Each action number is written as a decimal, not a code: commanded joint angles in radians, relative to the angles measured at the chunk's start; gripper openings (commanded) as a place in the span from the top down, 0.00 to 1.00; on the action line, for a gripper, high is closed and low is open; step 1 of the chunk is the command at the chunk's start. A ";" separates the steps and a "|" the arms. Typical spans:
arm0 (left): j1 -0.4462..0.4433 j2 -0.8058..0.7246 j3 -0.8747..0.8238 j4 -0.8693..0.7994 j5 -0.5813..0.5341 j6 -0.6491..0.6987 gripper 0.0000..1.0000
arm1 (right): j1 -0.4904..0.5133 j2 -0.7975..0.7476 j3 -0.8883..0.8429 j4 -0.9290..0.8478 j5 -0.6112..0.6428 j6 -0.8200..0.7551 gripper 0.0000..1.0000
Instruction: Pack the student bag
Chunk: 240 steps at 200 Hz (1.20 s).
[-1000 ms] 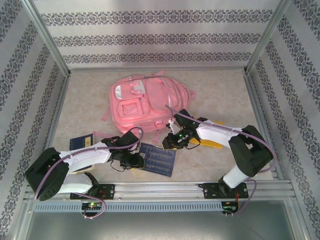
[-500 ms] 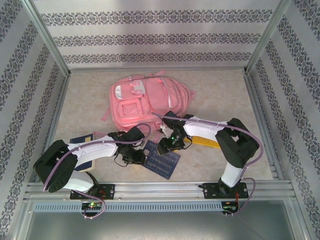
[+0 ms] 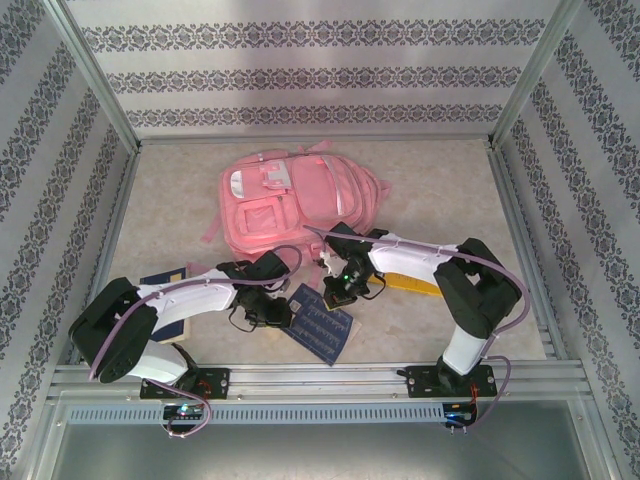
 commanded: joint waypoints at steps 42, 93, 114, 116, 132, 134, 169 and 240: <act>0.165 -0.236 -0.004 -0.077 0.011 -0.032 0.39 | -0.094 -0.156 -0.042 0.113 -0.154 0.069 1.00; 0.328 -0.454 -0.077 -0.065 0.085 -0.155 0.28 | -0.118 -0.292 -0.082 0.233 -0.272 0.086 1.00; 0.375 -0.498 -0.093 -0.036 0.123 -0.206 0.28 | -0.147 -0.330 -0.080 0.267 -0.302 0.141 1.00; 0.378 -0.501 -0.094 -0.032 0.127 -0.211 0.28 | -0.150 -0.333 -0.079 0.270 -0.307 0.148 1.00; 0.397 -0.520 -0.095 0.024 0.166 -0.253 0.27 | -0.181 -0.362 -0.075 0.309 -0.334 0.216 1.00; 0.398 -0.521 -0.092 0.032 0.173 -0.258 0.27 | -0.184 -0.366 -0.074 0.312 -0.335 0.224 1.00; 0.403 -0.499 -0.035 0.215 0.285 -0.328 0.22 | -0.243 -0.419 -0.039 0.407 -0.346 0.391 1.00; 0.403 -0.338 0.115 0.434 0.357 -0.410 0.20 | -0.296 -0.426 0.038 0.718 -0.377 0.735 1.00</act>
